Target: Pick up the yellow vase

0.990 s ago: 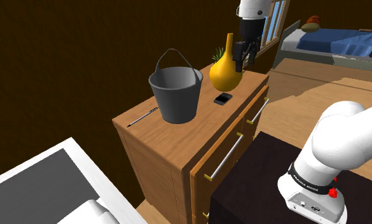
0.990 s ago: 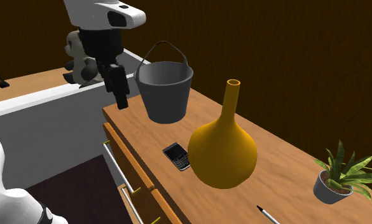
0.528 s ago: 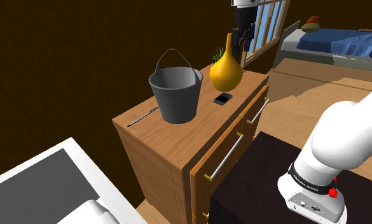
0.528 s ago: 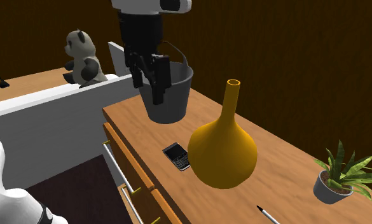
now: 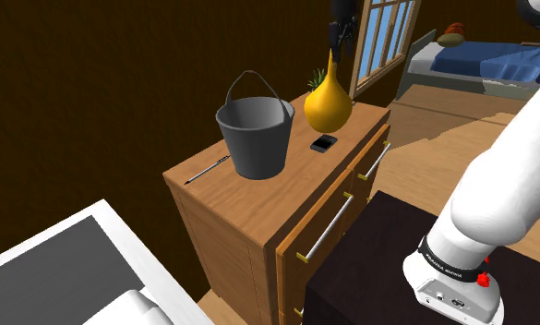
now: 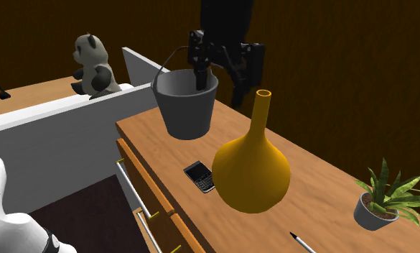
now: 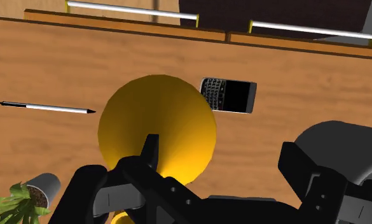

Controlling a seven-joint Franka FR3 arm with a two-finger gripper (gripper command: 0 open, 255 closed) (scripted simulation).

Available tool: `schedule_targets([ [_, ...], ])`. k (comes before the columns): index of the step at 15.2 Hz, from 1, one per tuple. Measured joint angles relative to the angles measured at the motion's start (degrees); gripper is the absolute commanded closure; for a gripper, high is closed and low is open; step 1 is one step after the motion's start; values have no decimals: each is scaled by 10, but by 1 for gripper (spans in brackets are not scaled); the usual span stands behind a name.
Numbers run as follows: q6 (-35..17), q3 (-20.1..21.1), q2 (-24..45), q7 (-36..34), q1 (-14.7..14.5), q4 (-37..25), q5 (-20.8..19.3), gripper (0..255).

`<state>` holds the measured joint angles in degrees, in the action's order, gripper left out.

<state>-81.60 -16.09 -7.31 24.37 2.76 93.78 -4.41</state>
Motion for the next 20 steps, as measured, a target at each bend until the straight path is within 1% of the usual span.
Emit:
schedule_targets([
  [3, 33, -19, 87, 47, 13, -111, 16, 0],
  [6, 72, -32, 166, 89, 32, -221, 34, 0],
  [7, 75, -33, 176, 94, 35, -232, 37, 0],
  [9, 65, -33, 179, 96, 36, -225, 37, 0],
  [14, 21, -31, 162, 90, 31, -163, 31, 0],
  [15, 16, -31, 161, 90, 30, -158, 31, 255],
  [20, 11, -31, 158, 90, 30, -152, 31, 255],
])
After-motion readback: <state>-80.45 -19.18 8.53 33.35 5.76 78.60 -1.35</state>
